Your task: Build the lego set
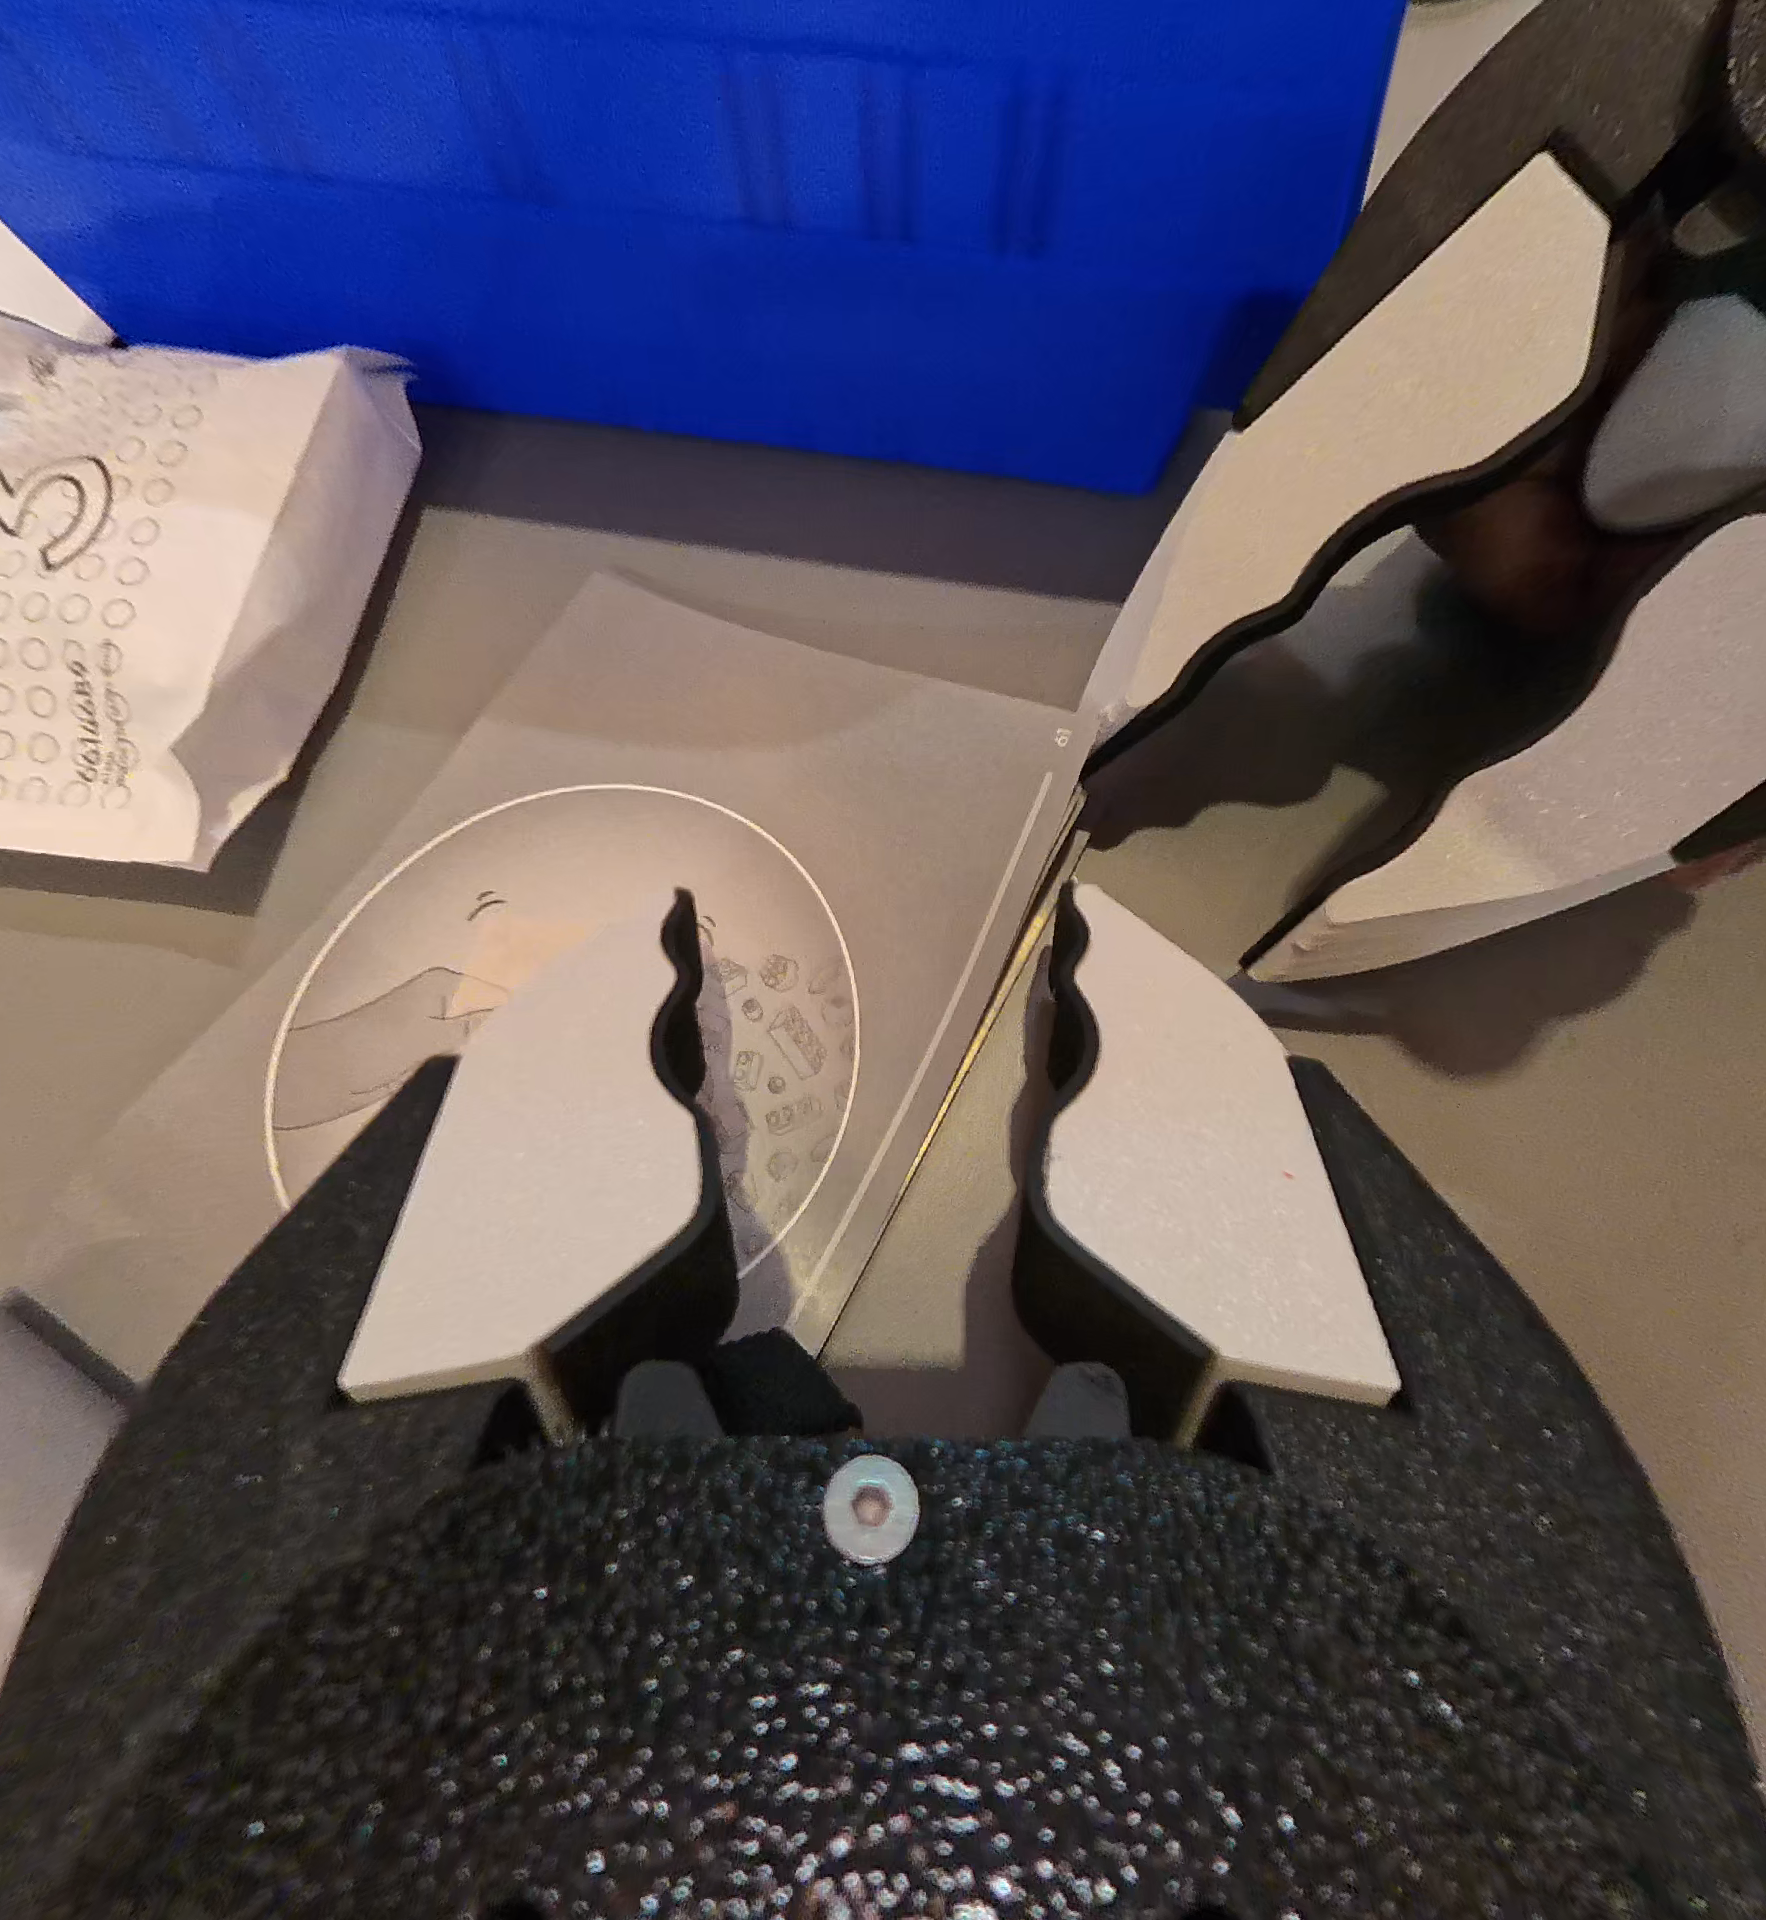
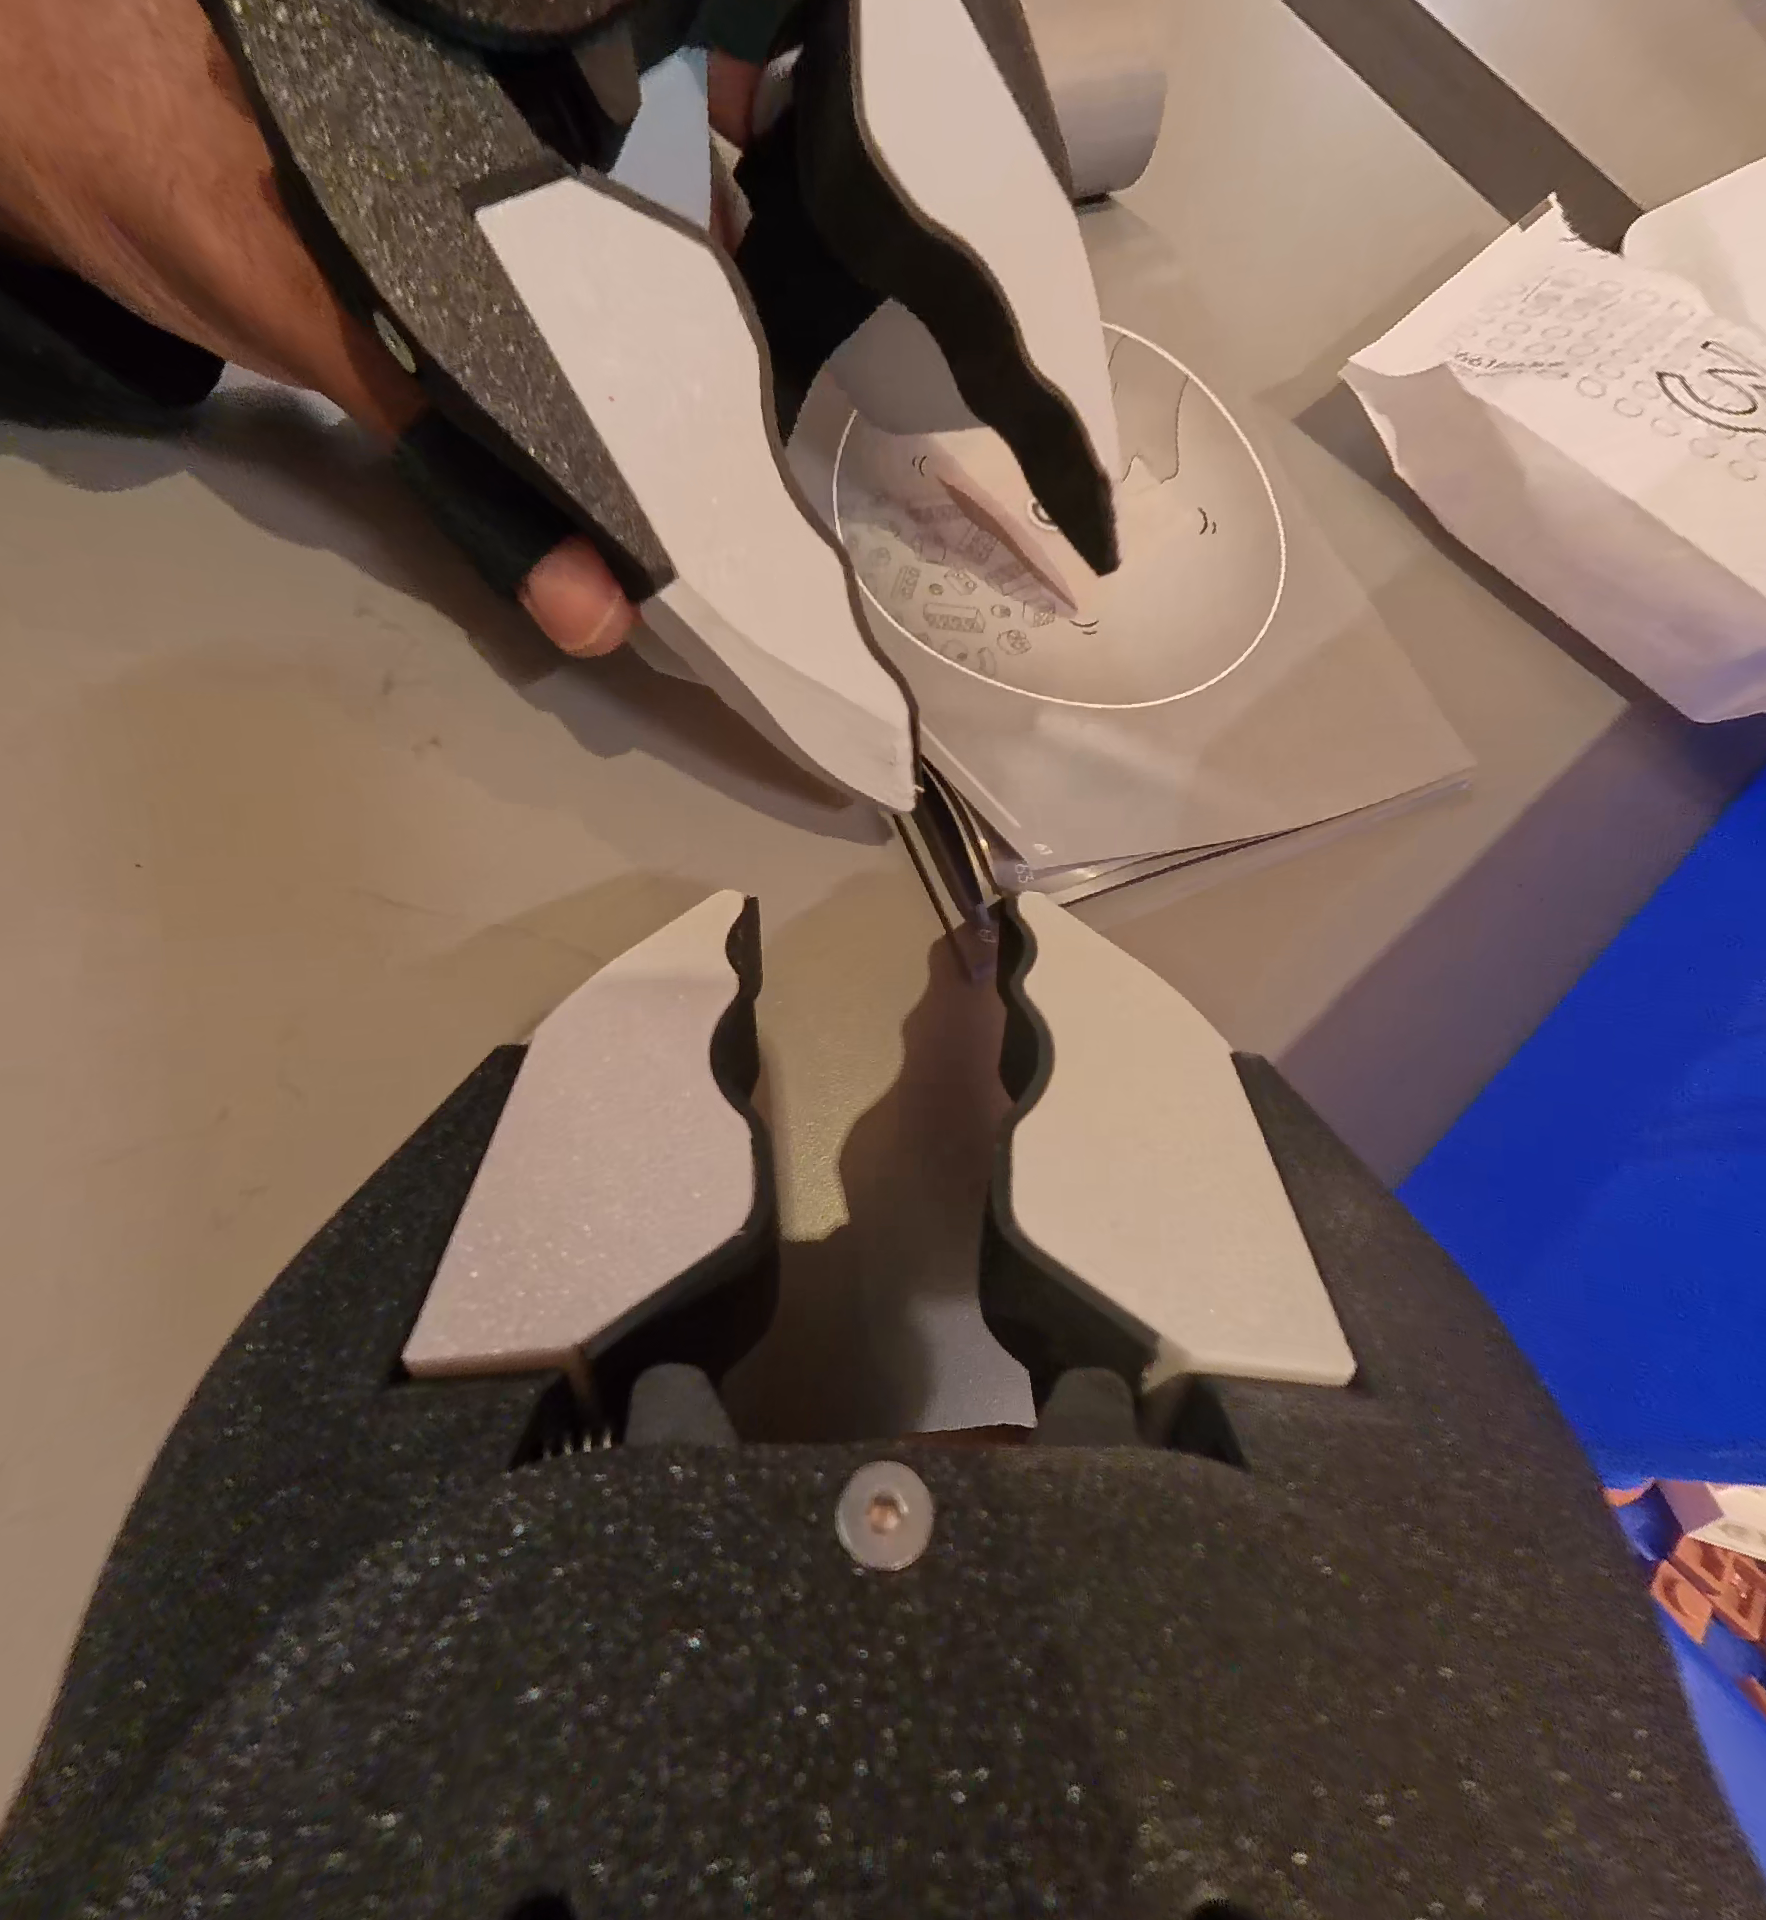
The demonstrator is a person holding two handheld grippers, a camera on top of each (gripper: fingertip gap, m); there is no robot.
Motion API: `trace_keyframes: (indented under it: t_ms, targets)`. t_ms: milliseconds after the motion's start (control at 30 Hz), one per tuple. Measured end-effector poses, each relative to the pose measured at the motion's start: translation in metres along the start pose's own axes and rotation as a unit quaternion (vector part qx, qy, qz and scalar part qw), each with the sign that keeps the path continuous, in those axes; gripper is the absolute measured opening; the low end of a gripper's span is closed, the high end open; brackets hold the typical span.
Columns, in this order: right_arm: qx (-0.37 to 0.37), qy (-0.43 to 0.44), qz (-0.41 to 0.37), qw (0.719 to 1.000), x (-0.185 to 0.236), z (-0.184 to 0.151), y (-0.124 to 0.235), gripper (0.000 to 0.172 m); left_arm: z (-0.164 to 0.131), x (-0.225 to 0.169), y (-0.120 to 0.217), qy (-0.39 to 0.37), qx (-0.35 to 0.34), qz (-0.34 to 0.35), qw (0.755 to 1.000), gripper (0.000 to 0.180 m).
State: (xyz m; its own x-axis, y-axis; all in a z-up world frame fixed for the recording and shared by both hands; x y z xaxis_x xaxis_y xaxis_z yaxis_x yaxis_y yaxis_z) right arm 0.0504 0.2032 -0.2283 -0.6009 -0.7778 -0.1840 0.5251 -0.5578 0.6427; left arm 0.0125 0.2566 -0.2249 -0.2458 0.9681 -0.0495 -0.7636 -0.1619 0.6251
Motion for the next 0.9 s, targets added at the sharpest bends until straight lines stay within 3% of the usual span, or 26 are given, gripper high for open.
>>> trace_keyframes:
  t_ms: [200, 500, 900]
  targets:
    - [-0.001, 0.0, 0.002, 1.0, 0.0, 0.0, 0.0, 0.043, 0.009, -0.016, -0.003, -0.011, -0.02, -0.007, 1.0, 0.065]
    - [-0.001, 0.003, 0.002, 1.0, 0.0, 0.001, 0.0, 0.043, 0.022, -0.015, 0.0, -0.005, -0.055, 0.04, 0.998, 0.061]
    - [-0.001, 0.005, 0.001, 1.0, 0.001, 0.002, -0.001, 0.043, 0.019, -0.01, -0.004, -0.001, -0.044, 0.057, 0.997, 0.058]
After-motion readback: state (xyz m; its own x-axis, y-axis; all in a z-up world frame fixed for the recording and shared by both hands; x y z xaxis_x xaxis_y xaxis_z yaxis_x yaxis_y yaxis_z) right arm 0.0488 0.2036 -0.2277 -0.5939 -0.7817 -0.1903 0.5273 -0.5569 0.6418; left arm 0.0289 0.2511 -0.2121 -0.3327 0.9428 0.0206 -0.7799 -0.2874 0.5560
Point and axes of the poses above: each gripper's, where its closed fingertips meet, y back along the fingers, z out of its top, x = y × z across the jaws, the point moved 2 cm from there along y, back along the fingers, and after that the axes turned 6 degrees about y, right-handed, at the moved point
